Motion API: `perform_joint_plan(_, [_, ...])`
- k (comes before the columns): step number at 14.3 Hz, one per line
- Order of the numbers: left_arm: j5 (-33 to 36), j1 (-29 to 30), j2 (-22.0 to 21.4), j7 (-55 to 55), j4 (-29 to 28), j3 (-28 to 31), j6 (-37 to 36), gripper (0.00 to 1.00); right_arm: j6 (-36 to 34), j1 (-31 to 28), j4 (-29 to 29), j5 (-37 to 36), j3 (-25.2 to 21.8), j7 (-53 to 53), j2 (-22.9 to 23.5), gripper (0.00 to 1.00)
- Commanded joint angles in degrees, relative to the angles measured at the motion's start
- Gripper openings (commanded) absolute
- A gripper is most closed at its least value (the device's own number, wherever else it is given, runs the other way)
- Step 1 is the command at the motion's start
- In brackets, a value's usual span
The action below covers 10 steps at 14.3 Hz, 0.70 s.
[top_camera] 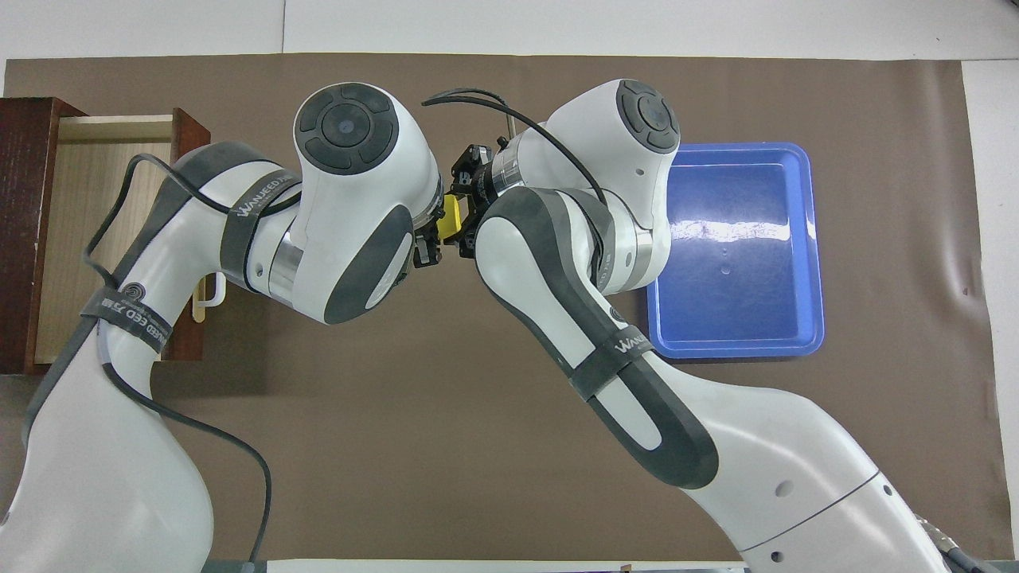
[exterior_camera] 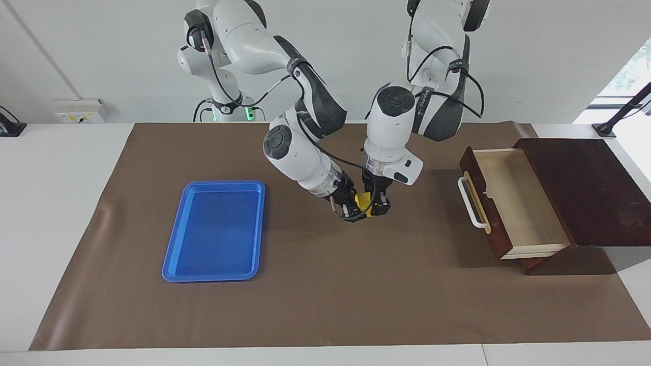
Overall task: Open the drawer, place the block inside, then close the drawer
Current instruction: 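Carry the block toward the left gripper while the left gripper grasps it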
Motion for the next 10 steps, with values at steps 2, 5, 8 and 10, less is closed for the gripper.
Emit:
perform_joint_plan(2, [0.49,-0.69,0.23,-1.15,0.73,0.63,-0.45,0.00,-0.53,-0.29,1.75,0.23,0.12,1.95,0.67,0.00])
perform_joint_plan(5, [0.58,-0.61,0.23,-0.89,0.73,0.63,-0.10,0.00,-0.18,-0.29,1.75,0.32,0.12,1.95,0.76,0.00])
perform_joint_plan(8, [0.58,-0.17,0.32,-0.62,0.73,0.63,0.34,0.00,-0.18,-0.38,1.66,0.32,0.12,1.95,0.76,0.01])
perform_joint_plan(10, [0.58,0.27,0.32,-0.36,0.73,0.63,0.86,0.00,-0.18,-0.38,1.75,0.23,0.12,1.95,0.76,0.38])
